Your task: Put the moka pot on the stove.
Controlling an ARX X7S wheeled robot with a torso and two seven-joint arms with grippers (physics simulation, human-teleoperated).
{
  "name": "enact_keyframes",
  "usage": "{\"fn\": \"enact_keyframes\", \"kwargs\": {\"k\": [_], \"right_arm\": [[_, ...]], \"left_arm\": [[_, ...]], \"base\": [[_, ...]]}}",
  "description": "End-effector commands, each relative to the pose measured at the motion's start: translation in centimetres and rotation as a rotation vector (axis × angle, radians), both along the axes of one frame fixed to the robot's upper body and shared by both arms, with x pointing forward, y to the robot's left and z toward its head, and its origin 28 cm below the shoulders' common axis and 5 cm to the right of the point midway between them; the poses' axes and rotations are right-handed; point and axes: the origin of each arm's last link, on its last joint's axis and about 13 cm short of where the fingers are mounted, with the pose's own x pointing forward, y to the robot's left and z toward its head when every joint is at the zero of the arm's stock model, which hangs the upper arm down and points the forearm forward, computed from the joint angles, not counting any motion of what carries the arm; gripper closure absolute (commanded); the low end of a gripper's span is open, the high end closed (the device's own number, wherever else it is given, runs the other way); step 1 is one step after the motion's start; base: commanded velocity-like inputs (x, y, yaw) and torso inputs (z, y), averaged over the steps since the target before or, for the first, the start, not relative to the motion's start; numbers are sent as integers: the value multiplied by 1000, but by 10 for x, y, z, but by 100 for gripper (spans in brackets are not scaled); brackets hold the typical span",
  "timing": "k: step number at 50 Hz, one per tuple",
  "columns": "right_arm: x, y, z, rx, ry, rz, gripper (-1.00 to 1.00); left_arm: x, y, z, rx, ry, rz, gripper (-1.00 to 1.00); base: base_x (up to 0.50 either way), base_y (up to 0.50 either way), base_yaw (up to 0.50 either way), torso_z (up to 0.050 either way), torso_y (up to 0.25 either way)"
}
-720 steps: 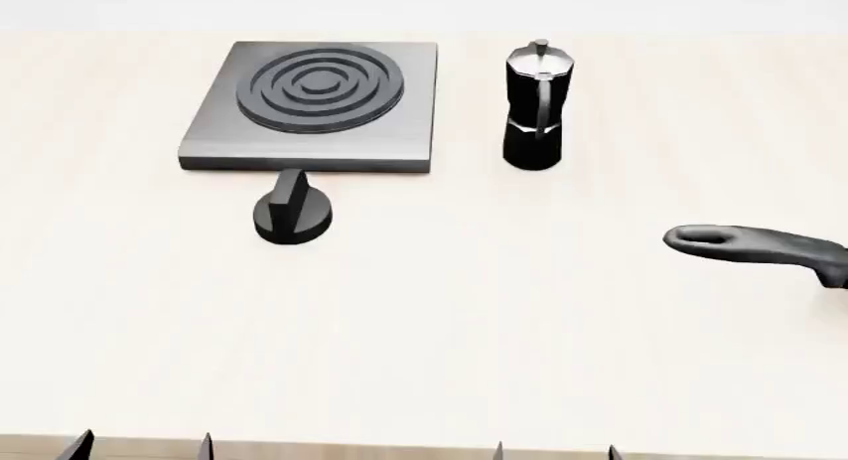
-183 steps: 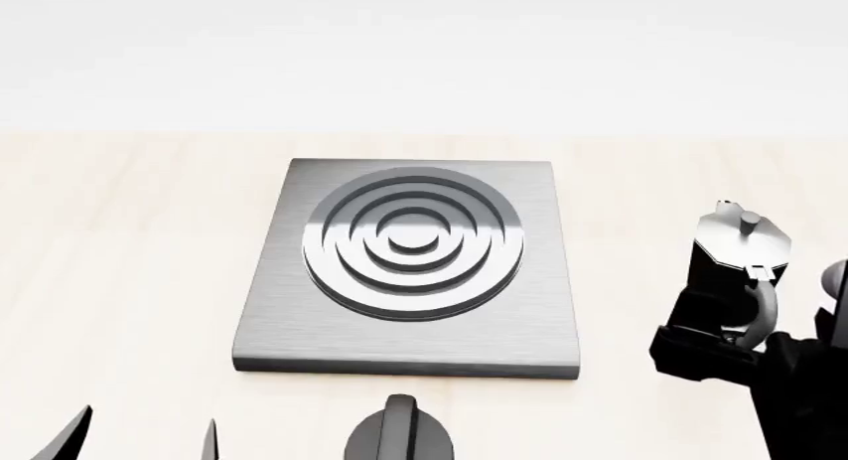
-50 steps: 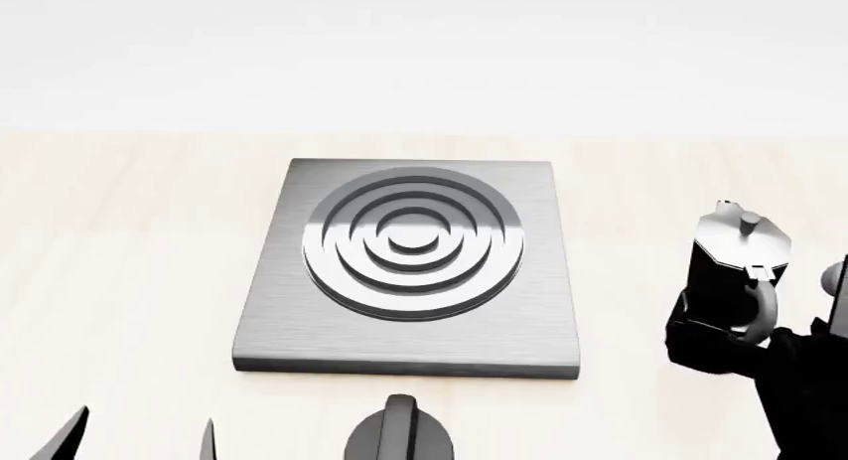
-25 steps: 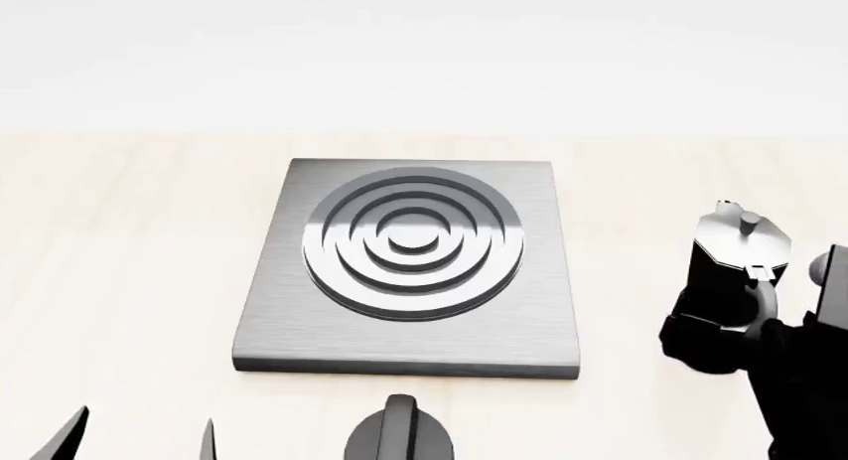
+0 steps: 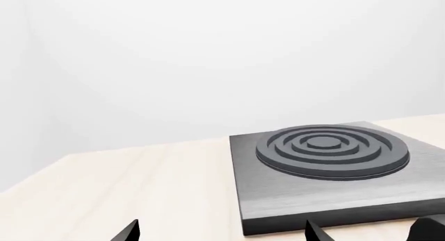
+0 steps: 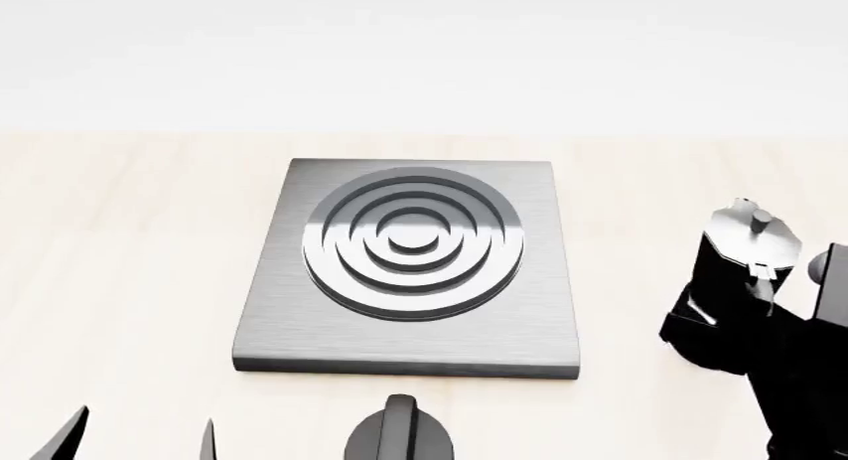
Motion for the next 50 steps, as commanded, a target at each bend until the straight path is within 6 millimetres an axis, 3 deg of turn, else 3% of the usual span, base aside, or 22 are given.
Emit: {"fn": "enact_keyframes", "kwargs": {"k": [1,13,16,19,24,35,43,44,50], "right_arm": [[-1,-1,-3,-1,4,1,100],[-1,4,-5,-38,-23,-38,100],[4,15,12,-144,-94,-68,100],[10,28,35,-181,-194,-48,100],[21,41,58,-221,-260,-9,100],[33,54,64,-291,-270,30,100],[41,66,79,-348,-297,44,100],[47,74,89,-374,-313,69,100],[57,88,102,-402,-337,113,100]], "left_arm": [[0,0,0,4,-1,-1,-100],[0,0,0,2,-4,-3,-100],[0,0,0,2,-5,-4,-100],[0,0,0,3,-6,-7,-100],[0,0,0,2,-8,-3,-100],[0,0,0,4,-10,0,-100],[0,0,0,2,-7,1,-100],[0,0,0,-1,-11,1,-100],[0,0,0,2,-13,3,-100]], "base": [[0,0,0,0,0],[0,0,0,0,0],[0,0,0,0,0],[0,0,0,0,0],[0,0,0,0,3],[0,0,0,0,0],[0,0,0,0,1],[0,0,0,0,0],[0,0,0,0,2]]}}
